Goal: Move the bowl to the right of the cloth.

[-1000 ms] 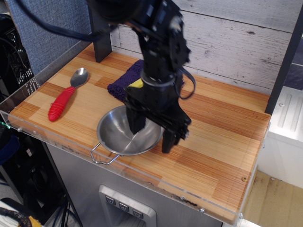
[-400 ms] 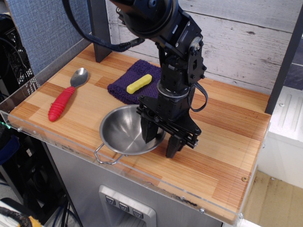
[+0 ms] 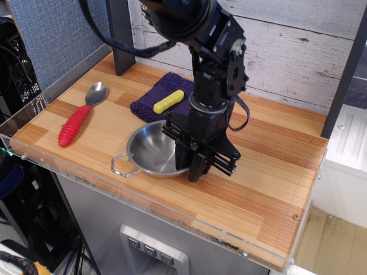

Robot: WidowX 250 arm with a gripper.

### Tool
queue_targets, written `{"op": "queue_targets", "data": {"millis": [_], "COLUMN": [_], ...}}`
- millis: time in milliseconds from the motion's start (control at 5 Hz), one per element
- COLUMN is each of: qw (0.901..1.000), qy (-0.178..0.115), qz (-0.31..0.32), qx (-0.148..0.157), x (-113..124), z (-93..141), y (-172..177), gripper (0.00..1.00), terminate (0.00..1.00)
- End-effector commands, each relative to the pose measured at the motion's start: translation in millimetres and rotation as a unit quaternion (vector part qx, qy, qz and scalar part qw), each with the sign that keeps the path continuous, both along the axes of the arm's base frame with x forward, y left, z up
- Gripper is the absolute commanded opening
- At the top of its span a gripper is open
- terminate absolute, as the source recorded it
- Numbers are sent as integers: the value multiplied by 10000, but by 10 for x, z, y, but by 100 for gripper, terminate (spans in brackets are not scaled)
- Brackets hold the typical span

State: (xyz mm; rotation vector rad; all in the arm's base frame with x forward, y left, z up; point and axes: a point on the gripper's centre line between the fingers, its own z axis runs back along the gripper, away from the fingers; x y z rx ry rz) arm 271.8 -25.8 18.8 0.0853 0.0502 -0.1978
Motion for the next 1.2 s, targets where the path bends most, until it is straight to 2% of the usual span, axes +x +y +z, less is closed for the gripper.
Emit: {"op": "queue_targets", "data": {"millis": [0,200,400,600,800,1000], "qw": [9984,9963,9921,9902,9882,9895], "qy": [-475,-165,-265,-289,-202,-548], "qz": [144,297,437,76,-699,-895], "qx": [-257,-787,-1149,-1365,-1349,-992], "x": [-67,-207,-294,-129,190,301], "z": [411,773,1150,1276,1209,1212], "y": [130,302,391,190,-279,-638], "gripper": [0,0,0,0,0,0], "terminate": [0,0,0,0,0,0]}}
